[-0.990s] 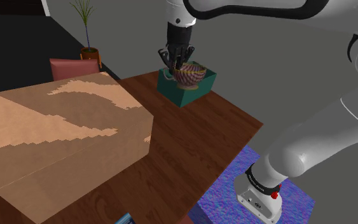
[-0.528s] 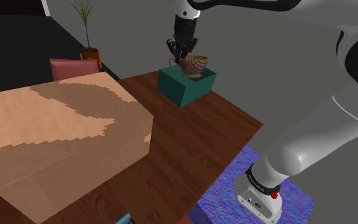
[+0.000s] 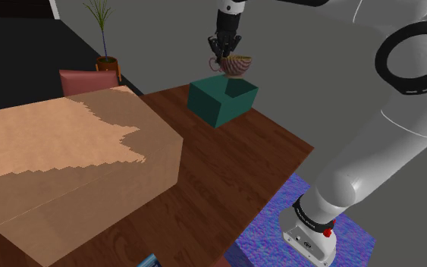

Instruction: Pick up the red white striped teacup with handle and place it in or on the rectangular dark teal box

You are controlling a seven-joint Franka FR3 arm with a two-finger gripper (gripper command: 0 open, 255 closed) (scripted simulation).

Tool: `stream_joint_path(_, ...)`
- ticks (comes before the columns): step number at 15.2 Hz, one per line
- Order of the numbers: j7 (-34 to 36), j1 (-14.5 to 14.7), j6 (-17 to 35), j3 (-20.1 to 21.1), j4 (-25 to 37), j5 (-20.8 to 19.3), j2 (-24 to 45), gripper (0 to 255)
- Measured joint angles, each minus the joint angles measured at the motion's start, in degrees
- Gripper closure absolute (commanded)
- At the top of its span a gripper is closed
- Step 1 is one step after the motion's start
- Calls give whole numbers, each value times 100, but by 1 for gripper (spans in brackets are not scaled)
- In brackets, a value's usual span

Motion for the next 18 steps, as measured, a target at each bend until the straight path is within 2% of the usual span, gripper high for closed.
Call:
stream_joint_path(8, -722, -313, -394, -308, 1702, -219, 1236, 255)
stream_joint_path(11, -800, -372, -266, -345, 1659, -224, 1313, 255)
stream_joint_path(18, -735, -413, 331, -352, 930, -205, 1184, 255)
